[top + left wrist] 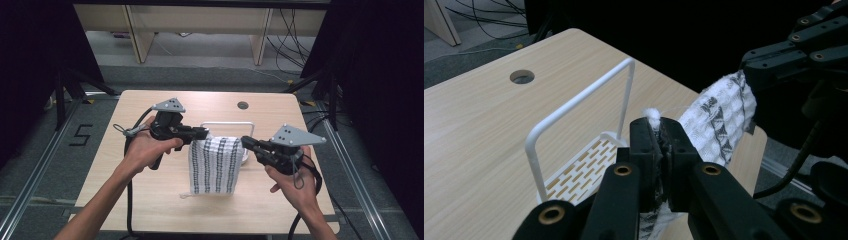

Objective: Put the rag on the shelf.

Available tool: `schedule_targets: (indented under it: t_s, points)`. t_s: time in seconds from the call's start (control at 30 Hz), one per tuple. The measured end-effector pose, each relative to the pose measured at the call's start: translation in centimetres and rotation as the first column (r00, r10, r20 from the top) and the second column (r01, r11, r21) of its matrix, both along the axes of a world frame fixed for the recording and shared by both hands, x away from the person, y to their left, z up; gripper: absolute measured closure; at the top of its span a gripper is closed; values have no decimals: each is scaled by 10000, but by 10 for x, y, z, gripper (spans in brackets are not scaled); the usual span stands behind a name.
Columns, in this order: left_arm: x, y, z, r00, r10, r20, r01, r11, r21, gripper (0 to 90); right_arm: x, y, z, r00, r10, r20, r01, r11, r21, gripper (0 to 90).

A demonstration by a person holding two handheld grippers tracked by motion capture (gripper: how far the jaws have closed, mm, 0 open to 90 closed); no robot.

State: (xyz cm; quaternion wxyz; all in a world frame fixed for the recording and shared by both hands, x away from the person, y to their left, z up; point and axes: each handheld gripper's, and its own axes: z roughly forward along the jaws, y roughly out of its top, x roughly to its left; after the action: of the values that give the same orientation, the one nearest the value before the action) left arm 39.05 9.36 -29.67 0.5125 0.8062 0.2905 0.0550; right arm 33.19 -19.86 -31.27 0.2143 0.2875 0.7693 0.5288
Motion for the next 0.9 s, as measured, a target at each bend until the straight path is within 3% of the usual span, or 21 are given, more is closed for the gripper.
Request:
schedule_targets:
  t_s: [0.13, 0.47, 0.7, 0.9]
  points:
    - [5, -4, 9, 9999, 111, 27, -110, 9996, -260, 850, 9, -3, 13, 9995, -99, 293, 102, 9999, -85, 886]
    - [24, -16, 36, 9990, 405, 170, -399, 9986, -360, 851, 28, -12, 40, 9982, -479, 367, 472, 9987, 204, 885]
    - [38, -23, 49, 9983, 554, 200, -540, 9964, -658, 851, 43, -21, 48, 9943, -808, 702, 781, 9961, 403, 885]
    - [53, -30, 52, 9969, 774, 144, -759, 9935, -848, 851, 58, -25, 51, 9920, -1099, 628, 1061, 9925, 610, 886]
